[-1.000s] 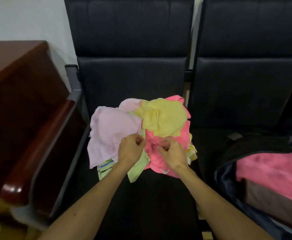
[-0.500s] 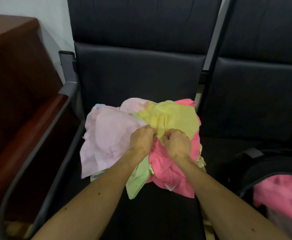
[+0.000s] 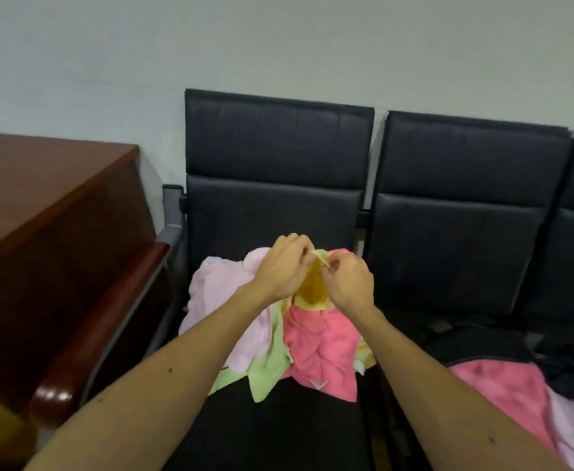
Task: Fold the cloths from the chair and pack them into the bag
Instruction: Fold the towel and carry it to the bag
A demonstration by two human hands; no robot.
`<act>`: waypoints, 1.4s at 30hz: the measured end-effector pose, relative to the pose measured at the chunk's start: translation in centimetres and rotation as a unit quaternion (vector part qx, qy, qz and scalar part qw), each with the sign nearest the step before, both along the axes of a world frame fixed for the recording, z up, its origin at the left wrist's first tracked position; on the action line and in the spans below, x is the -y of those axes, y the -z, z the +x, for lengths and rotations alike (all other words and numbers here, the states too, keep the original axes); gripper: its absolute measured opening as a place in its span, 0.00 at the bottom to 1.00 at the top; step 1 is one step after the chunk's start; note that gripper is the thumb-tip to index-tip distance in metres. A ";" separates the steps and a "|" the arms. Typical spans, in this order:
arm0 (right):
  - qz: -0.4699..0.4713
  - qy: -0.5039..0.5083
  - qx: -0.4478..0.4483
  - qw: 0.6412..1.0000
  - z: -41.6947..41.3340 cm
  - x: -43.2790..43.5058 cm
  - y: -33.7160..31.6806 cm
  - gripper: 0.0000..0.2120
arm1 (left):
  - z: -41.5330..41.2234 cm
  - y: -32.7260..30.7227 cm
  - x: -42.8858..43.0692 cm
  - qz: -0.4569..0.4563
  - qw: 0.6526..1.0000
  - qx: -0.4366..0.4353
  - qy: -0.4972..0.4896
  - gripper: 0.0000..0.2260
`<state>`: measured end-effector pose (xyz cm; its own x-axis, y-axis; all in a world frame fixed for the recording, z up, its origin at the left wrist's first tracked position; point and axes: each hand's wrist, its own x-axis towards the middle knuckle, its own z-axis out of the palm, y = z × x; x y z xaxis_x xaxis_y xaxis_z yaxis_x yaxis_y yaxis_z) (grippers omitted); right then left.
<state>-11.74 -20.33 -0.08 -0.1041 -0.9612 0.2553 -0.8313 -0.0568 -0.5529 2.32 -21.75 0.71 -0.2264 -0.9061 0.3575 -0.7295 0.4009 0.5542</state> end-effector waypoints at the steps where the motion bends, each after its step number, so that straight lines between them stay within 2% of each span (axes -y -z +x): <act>1: -0.004 0.002 0.001 1.000 -0.1 -0.8 -1.4 0.08 | 0.0 -1.4 -0.8 -0.008 1.000 -0.005 0.002 0.05; 3: -0.019 -0.006 0.017 1.000 -0.1 -2.8 -5.0 0.09 | -0.1 -5.0 -2.9 -0.038 0.999 -0.035 0.008 0.06; 6: -0.063 -0.022 0.044 0.997 -0.2 -6.0 -9.7 0.06 | -0.2 -10.2 -6.5 -0.052 0.992 -0.117 0.016 0.08; 10: -0.123 -0.030 -0.042 0.991 -0.2 -10.3 -14.7 0.03 | -0.7 -15.8 -10.8 -0.092 0.974 -0.206 0.003 0.07; 14: -0.164 -0.035 -0.064 0.984 -0.2 -13.9 -17.7 0.03 | -1.1 -20.4 -14.7 -0.115 0.957 -0.264 -0.002 0.07; 18: -0.131 -0.072 -0.056 0.987 -1.3 -17.0 -18.7 0.03 | -0.3 -23.3 -18.1 -0.143 0.946 -0.290 -0.003 0.07; 22: 0.008 -0.144 -0.092 0.985 -2.9 -20.3 -16.6 0.03 | 1.3 -22.5 -21.4 -0.142 0.946 -0.293 -0.011 0.06; 23: 0.042 -0.156 -0.071 0.984 -3.2 -21.4 -15.7 0.04 | 1.7 -21.8 -22.3 -0.139 0.948 -0.286 -0.013 0.06; 25: 0.077 -0.164 0.035 0.983 -3.6 -23.3 -14.5 0.07 | 2.6 -20.2 -23.7 -0.131 0.955 -0.264 -0.015 0.05; 29: 0.063 -0.112 0.195 0.972 -4.1 -26.0 -13.6 0.13 | 4.0 -14.6 -26.1 -0.087 0.974 -0.204 0.039 0.08; 33: 0.144 -0.099 0.344 0.923 -4.0 -28.3 -13.1 0.09 | 5.5 -7.4 -28.0 -0.034 0.998 -0.054 0.003 0.04; 34: 0.158 -0.081 0.388 0.904 -3.8 -28.6 -12.9 0.08 | 5.5 -6.0 -28.6 -0.042 0.998 -0.039 -0.014 0.02; 35: 0.164 -0.058 0.434 0.884 -3.7 -28.7 -12.4 0.07 | 5.1 -4.8 -29.6 -0.060 0.997 -0.053 -0.021 0.03; 37: 0.175 -0.026 0.522 0.835 -3.1 -29.2 -11.7 0.09 | 3.5 -3.1 -32.9 -0.056 0.988 -0.146 0.006 0.05; 39: 0.189 -0.014 0.586 0.788 -2.5 -29.7 -10.9 0.11 | 0.9 -2.0 -36.9 0.026 0.970 -0.230 0.075 0.12; 42: 0.213 -0.010 0.636 0.741 -1.6 -30.4 -9.1 0.13 | -2.3 -0.1 -40.2 0.162 0.948 -0.259 0.092 0.26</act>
